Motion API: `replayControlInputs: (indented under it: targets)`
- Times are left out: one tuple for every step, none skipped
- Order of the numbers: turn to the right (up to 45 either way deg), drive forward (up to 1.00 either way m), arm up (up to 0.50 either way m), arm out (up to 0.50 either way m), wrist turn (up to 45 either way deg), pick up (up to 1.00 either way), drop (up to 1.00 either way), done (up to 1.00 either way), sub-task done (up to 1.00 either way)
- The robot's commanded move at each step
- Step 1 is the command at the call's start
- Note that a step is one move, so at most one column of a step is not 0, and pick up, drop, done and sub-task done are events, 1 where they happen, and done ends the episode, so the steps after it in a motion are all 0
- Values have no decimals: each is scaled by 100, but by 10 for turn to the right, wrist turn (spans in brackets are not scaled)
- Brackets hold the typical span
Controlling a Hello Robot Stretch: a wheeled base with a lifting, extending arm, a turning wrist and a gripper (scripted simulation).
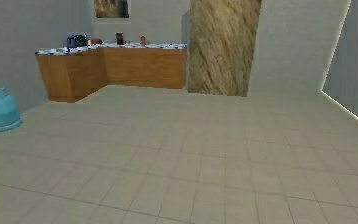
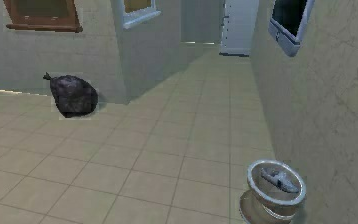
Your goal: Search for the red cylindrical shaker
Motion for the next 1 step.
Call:
replayControlInputs:
  targets:
    - [-30, 0, 0, 0, 0, 0, 0, 0, 0]
